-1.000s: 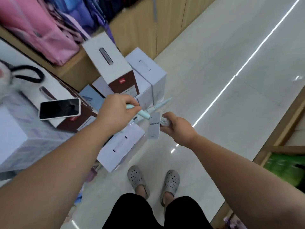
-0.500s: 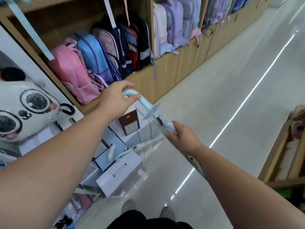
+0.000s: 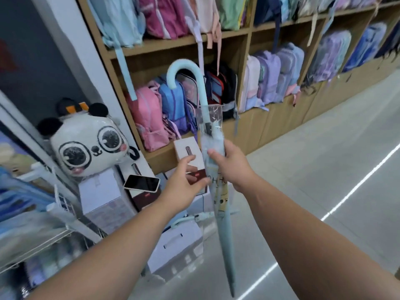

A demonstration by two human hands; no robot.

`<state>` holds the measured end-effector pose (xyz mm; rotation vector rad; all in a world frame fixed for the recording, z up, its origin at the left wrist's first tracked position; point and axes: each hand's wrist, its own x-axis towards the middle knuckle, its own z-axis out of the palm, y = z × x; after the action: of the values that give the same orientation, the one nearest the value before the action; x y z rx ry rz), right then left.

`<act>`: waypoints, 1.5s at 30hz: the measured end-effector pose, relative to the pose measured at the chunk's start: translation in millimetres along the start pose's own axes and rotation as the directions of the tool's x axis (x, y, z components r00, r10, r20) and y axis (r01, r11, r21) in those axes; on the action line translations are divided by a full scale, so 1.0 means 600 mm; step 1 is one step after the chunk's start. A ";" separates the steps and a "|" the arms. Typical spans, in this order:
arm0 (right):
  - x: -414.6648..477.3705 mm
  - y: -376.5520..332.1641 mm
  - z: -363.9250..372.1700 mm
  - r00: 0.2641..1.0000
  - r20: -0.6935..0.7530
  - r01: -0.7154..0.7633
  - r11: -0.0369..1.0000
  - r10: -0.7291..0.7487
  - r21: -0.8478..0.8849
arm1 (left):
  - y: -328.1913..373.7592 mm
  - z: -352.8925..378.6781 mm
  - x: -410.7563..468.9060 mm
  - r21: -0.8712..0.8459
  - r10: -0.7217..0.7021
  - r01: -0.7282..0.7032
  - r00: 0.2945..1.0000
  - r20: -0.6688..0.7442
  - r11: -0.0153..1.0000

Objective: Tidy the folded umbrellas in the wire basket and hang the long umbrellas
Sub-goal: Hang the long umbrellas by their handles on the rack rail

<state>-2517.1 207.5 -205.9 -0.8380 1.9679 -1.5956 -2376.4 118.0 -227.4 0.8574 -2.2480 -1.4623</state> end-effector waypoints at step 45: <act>0.139 -0.428 0.564 0.899 0.047 0.403 0.863 -0.436 0.306 | 0.028 -0.612 -0.003 -0.301 0.188 -0.269 0.944 -0.272 0.915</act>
<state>-2299.7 -120.7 -25.9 -1.2666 1.4817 -1.9673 -2173.0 -136.6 -57.2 0.6000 -1.7864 -1.4834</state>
